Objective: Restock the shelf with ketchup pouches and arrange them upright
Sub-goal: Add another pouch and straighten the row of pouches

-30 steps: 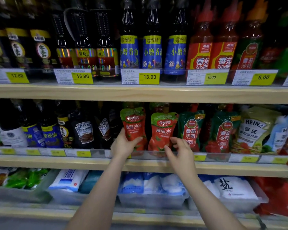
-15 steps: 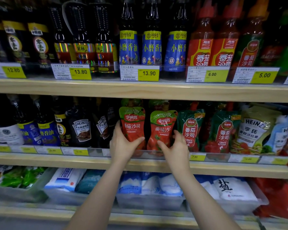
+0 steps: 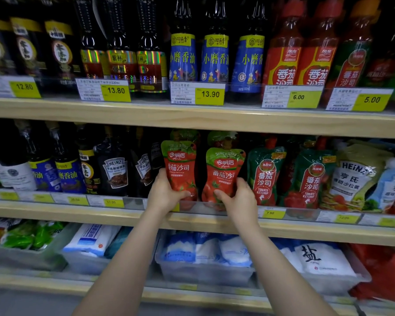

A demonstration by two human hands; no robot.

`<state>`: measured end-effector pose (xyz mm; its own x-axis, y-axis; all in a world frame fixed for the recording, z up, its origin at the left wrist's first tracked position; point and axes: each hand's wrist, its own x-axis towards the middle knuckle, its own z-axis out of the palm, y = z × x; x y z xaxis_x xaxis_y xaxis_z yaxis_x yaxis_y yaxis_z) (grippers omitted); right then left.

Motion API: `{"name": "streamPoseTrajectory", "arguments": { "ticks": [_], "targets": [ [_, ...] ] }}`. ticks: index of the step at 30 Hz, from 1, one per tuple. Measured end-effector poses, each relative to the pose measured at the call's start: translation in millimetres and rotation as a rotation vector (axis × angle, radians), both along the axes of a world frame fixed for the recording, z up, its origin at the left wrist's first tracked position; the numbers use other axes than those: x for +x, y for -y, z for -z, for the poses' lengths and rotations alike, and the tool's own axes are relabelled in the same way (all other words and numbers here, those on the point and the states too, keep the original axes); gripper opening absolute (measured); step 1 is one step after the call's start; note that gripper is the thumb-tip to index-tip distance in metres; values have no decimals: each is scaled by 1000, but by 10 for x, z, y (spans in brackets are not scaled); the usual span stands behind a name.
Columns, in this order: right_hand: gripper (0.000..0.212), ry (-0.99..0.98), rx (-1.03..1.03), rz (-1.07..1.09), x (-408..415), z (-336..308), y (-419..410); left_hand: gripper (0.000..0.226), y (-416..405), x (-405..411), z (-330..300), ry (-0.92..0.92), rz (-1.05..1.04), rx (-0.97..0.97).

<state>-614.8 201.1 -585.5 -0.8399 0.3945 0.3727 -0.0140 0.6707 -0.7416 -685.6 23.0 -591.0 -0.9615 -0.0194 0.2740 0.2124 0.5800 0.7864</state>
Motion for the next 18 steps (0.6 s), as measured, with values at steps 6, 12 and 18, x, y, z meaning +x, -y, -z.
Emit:
{"name": "streamPoseTrajectory", "arguments": {
  "ticks": [6,12,18],
  "targets": [
    [45,107,-112,-95,-49,-36,-61,68,-26,24,-12,68,-3,-28],
    [41,179,-102,-152,-84,-71,-95,56,-61,65,22,-31,-49,-160],
    [43,216,-65,-139,-52,-93,-95,55,-50,99,36,-66,-58,-148]
  ]
}}
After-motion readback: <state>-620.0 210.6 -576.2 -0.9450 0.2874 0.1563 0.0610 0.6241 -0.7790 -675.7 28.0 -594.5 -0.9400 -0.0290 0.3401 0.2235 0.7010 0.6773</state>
